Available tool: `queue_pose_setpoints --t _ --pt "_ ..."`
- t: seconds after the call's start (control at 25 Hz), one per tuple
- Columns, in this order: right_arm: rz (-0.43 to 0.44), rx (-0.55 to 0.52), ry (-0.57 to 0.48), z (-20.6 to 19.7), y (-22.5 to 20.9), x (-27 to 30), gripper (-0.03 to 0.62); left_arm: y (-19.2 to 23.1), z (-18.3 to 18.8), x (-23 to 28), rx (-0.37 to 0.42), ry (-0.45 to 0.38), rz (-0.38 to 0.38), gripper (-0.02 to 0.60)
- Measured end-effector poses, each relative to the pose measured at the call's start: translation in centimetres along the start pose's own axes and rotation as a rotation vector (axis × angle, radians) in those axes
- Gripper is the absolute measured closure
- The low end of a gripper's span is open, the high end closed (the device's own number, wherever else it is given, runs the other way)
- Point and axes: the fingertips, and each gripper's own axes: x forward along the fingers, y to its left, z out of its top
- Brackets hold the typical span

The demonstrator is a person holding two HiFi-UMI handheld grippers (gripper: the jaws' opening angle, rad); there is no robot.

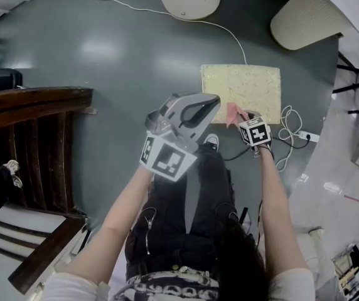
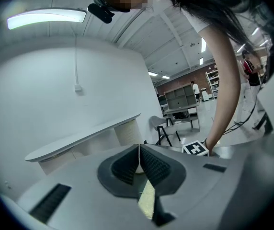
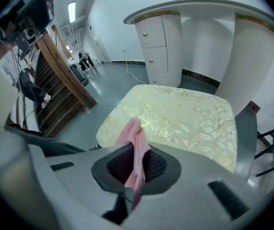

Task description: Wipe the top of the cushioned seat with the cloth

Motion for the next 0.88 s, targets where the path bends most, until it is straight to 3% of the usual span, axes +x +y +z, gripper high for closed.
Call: queue_pose_setpoints --t 0.48,0.88 --pt "-0.176 0.151 0.032 -7.1 -13.1 -6.2 0.582 -3.4 1.8 4.7 0.015 -0.001 -0.065 0.575" --pt "-0.224 0.208 0.047 -9.9 -15.7 -8.4 0.582 -5.1 2.8 5.5 0.009 -0.003 -0.099 0.575"
